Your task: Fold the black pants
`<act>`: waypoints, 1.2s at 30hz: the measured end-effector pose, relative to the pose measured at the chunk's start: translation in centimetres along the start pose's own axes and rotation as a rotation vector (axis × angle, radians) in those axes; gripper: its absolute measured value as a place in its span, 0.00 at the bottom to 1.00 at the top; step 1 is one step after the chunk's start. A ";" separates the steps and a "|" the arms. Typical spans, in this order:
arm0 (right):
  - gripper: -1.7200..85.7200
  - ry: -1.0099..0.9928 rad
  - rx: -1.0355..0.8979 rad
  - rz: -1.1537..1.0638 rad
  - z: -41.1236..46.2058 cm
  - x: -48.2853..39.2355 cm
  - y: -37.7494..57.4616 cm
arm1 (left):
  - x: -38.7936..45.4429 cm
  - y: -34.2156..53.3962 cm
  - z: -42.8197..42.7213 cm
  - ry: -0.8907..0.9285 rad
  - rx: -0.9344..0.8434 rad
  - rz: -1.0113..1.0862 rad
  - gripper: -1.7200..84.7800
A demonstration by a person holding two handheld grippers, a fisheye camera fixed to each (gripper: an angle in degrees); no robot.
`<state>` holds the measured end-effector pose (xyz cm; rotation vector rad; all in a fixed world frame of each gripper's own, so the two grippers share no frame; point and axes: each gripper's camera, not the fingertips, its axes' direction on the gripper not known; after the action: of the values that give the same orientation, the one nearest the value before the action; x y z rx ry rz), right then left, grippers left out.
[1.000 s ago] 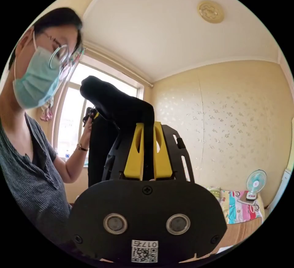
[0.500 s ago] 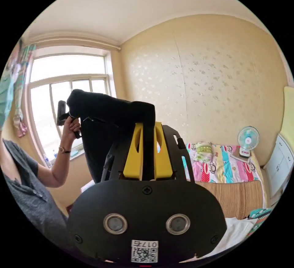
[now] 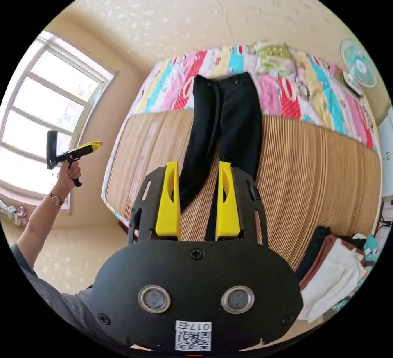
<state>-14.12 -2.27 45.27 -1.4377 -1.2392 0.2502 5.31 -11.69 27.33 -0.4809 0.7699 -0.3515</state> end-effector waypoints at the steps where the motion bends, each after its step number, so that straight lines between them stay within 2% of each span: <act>1: 0.17 -0.041 -0.073 0.032 3.0 1.6 2.8 | -2.6 1.8 3.2 0.028 -0.095 -0.044 0.14; 5: 0.17 -0.164 -0.265 0.152 9.0 3.8 10.8 | -7.5 5.3 9.1 0.066 -0.273 -0.116 0.17; 9: 0.17 -0.219 -0.338 0.217 9.1 3.9 14.4 | -8.9 7.2 11.9 0.073 -0.385 -0.135 0.17; 12: 0.17 -0.245 -0.362 0.230 6.9 3.8 15.0 | -8.5 7.3 8.2 -0.063 -0.319 -0.157 0.13; 15: 0.17 -0.235 -0.351 0.214 3.1 3.7 14.0 | -8.7 8.3 4.6 0.129 -0.380 -0.206 0.07; 17: 0.16 -0.173 -0.301 0.209 -1.1 4.0 13.1 | -7.8 10.4 2.1 0.186 -0.375 -0.200 0.06; 20: 0.16 0.009 -0.216 0.256 -6.8 5.6 12.4 | -8.6 13.0 -4.4 0.329 -0.241 -0.362 0.06; 22: 0.16 0.112 -0.182 0.314 -9.4 7.2 12.3 | -10.8 14.2 -10.2 0.421 -0.134 -0.546 0.08; 23: 0.16 0.133 -0.191 0.351 -10.4 8.4 12.2 | -11.4 14.5 -11.6 0.439 -0.110 -0.590 0.08; 26: 0.16 0.146 -0.298 0.394 -10.9 10.8 12.5 | -14.2 15.6 -19.1 0.613 0.112 -0.770 0.13; 28: 0.15 0.168 -0.312 0.347 -11.7 10.6 12.8 | -16.2 15.6 -24.2 0.851 0.331 -0.886 0.14; 30: 0.12 0.206 -0.322 0.275 -12.6 9.7 12.9 | -17.2 14.6 -27.1 1.009 0.438 -0.942 0.14; 33: 0.08 0.121 -0.367 0.160 -14.5 8.7 12.9 | -18.0 11.7 -30.7 1.191 0.508 -0.951 0.14; 36: 0.06 -0.023 -0.358 0.225 -17.8 9.5 14.3 | -17.9 8.7 -33.2 1.289 0.481 -0.909 0.14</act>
<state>10.59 -2.29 43.69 -1.8925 -1.1802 0.2038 -29.84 -5.46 12.40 -0.0521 1.6140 -1.7570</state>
